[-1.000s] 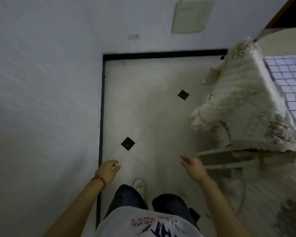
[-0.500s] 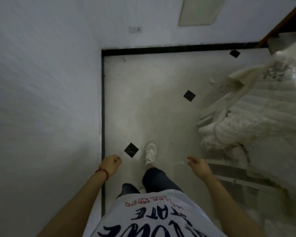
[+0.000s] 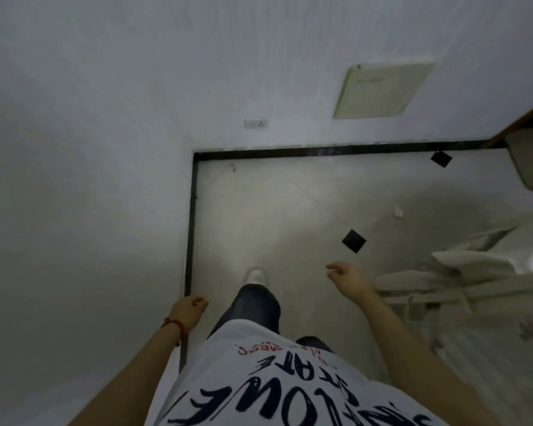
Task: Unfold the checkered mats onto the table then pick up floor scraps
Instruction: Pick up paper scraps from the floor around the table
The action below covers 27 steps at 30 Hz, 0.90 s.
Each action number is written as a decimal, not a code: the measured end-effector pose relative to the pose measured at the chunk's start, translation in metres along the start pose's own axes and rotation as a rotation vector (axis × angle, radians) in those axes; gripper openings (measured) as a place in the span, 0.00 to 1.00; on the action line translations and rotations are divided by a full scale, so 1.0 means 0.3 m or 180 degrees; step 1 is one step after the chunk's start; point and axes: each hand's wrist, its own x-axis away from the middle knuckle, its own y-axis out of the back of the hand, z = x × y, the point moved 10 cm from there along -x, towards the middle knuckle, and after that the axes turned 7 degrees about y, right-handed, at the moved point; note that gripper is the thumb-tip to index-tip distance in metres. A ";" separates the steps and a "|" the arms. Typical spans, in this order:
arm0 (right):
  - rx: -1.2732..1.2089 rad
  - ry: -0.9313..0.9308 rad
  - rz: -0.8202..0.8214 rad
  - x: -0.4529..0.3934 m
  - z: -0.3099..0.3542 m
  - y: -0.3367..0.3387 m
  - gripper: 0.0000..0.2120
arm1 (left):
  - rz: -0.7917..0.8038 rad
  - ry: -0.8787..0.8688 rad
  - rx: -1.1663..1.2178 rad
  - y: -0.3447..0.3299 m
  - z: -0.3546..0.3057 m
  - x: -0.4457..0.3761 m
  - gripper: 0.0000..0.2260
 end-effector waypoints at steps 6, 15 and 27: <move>-0.0592 -0.0444 -0.0436 -0.245 0.005 0.246 0.15 | 0.0254 -0.0138 -0.0300 0.146 -0.446 -0.281 0.11; -0.1287 -0.1136 -0.1202 -0.344 -0.103 0.553 0.15 | 0.0570 -0.1139 -0.1471 0.196 -1.491 -0.535 0.15; -0.2841 -0.1927 -0.2015 -0.554 -0.398 0.960 0.15 | 0.0896 -0.1790 -0.1909 -0.240 -2.559 -0.559 0.11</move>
